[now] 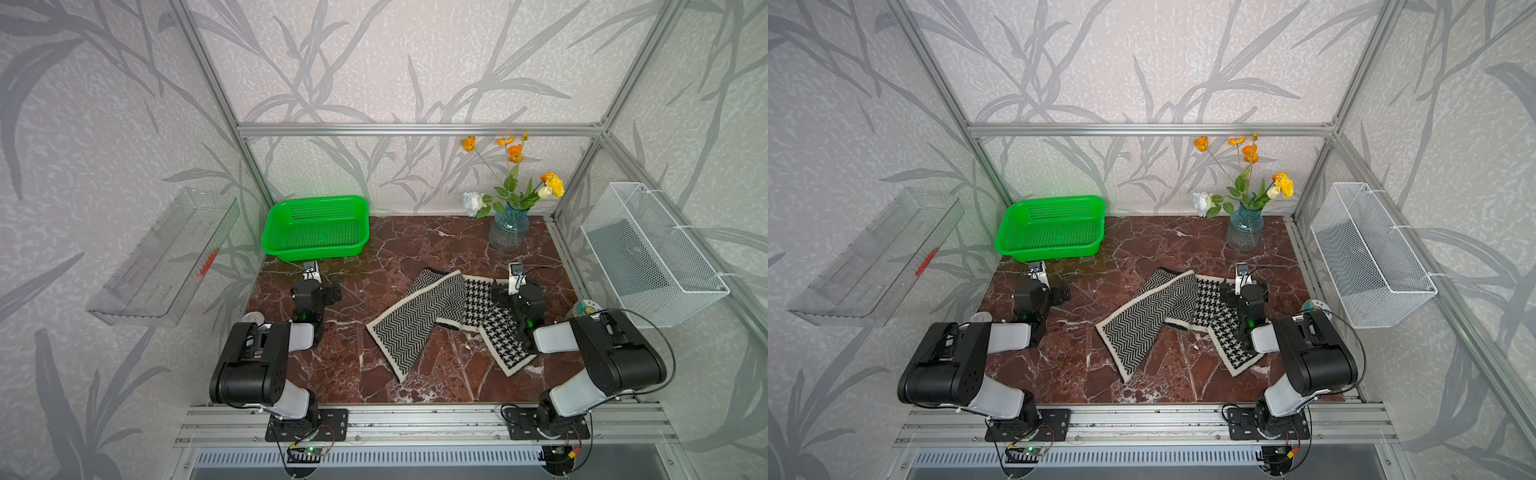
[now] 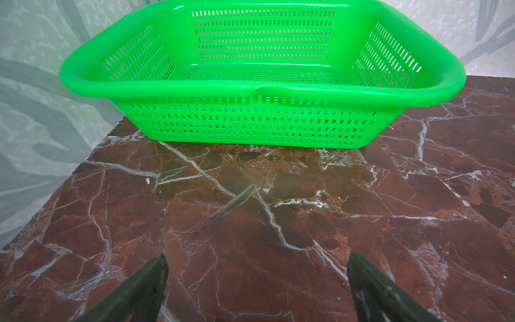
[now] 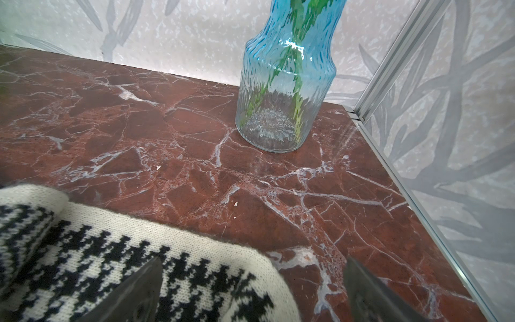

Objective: Roll up the scarf and place it into the basket
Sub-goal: Fold the scarf at the center of the board.

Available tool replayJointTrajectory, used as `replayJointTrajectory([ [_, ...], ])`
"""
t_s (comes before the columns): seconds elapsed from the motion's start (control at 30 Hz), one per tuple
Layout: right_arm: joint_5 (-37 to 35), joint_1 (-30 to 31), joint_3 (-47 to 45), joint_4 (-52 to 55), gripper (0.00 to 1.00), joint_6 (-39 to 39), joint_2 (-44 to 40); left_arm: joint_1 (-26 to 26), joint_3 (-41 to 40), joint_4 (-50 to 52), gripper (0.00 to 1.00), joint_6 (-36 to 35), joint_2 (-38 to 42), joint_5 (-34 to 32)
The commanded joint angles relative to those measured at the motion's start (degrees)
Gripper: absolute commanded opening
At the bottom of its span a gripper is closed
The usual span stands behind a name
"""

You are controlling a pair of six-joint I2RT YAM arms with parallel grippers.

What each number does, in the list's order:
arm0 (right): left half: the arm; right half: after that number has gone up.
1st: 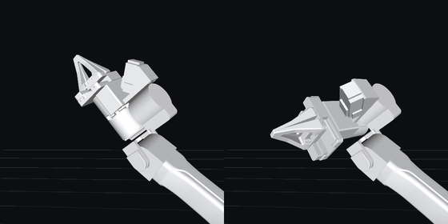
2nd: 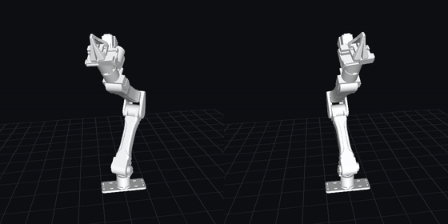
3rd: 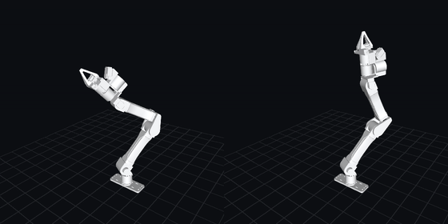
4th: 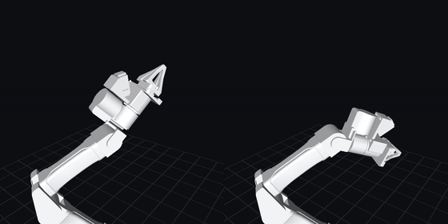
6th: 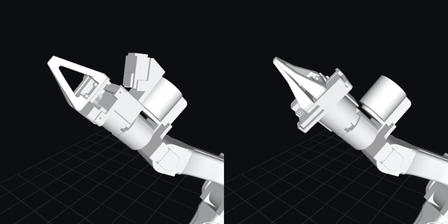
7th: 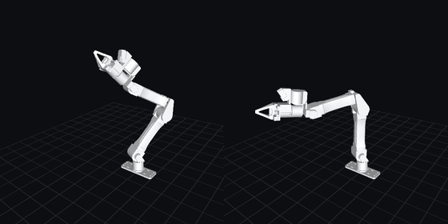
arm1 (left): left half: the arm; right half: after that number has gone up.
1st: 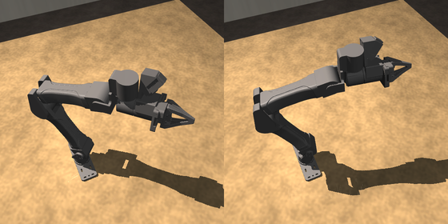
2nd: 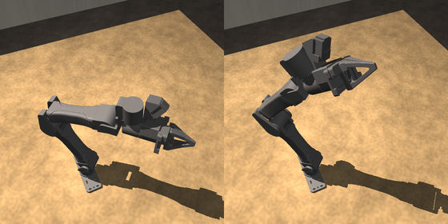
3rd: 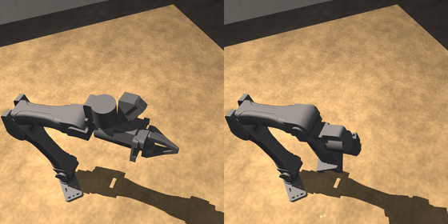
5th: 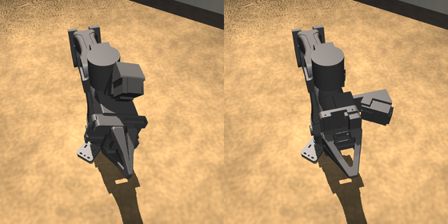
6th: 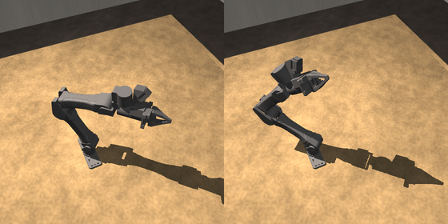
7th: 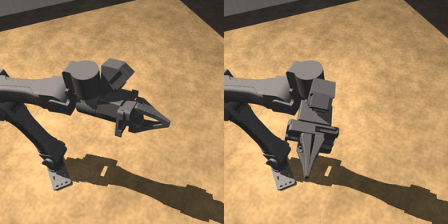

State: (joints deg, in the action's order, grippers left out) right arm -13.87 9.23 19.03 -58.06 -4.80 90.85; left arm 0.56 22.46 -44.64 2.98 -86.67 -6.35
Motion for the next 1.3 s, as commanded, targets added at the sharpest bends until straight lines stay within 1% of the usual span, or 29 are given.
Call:
replayJointTrajectory([
  [0.0, 0.25, 0.35, 1.28, -1.36, 0.99, -0.39, 0.60, 0.32, 1.27, -0.92, 1.00, -0.74, -0.47, 0.15],
  [0.27, 0.33, 0.35, 1.20, -1.39, 0.99, -0.39, 0.61, 0.41, 1.19, -0.97, 0.99, -0.70, -0.38, 0.36],
  [0.37, 0.20, 0.35, 1.12, -1.52, 0.99, -0.39, 0.56, 0.32, 2.45, 1.67, 1.00, -1.10, 0.53, 1.11],
  [0.47, -1.69, 0.91, 0.95, -1.73, 0.99, -0.56, -0.06, 0.32, 6.72, 10.48, 1.00, -2.26, 1.94, 3.18],
  [0.53, -2.59, 1.28, 1.29, 0.50, 0.99, -0.65, -1.92, 0.04, 10.77, 18.16, 1.00, -3.92, 2.37, 5.50],
  [0.67, -7.93, 4.54, 2.47, 5.76, 0.99, -3.54, -6.78, -1.03, 16.60, 27.28, 1.00, -2.81, 3.13, -0.50],
  [0.7, -9.12, 5.42, 3.02, 7.25, 0.99, -4.30, -8.06, -1.23, 18.20, 29.75, 0.99, -1.86, 3.41, -1.88],
  [0.73, -10.44, 6.44, 3.49, 8.66, 0.99, -5.20, -9.30, -1.42, 19.97, 32.82, 0.99, 1.23, 3.66, -3.16],
  [0.87, -15.91, 11.32, 5.37, 14.94, 0.99, -8.77, -14.80, -3.17, 28.47, 45.46, 1.00, 10.71, 3.75, 0.04],
  [0.93, -19.24, 13.85, 6.72, 22.04, 0.99, -8.49, -18.45, -6.11, 32.12, 51.64, 1.00, 13.86, 3.52, -0.25],
  [0.97, -19.18, 14.18, 7.58, 26.41, 0.99, -7.06, -20.40, -7.74, 33.60, 54.20, 0.99, 14.98, 3.30, -0.97],
  [1.03, -18.32, 14.32, 9.59, 37.53, 0.99, -0.89, -25.16, -11.88, 37.07, 61.17, 0.99, 17.71, 2.95, -3.47],
  [1.1, -16.71, 14.27, 10.94, 47.01, 0.99, 4.94, -29.43, -15.11, 39.74, 67.01, 1.00, 21.45, 2.61, -4.18],
  [1.2, -13.58, 14.28, 12.06, 58.61, 0.99, 11.99, -35.35, -19.03, 41.44, 73.26, 1.00, 29.50, 2.75, -4.15],
  [1.27, -12.61, 14.32, 12.37, 65.12, 0.99, 15.90, -38.76, -21.62, 40.65, 75.30, 0.99, 35.28, 3.67, -5.95],
])
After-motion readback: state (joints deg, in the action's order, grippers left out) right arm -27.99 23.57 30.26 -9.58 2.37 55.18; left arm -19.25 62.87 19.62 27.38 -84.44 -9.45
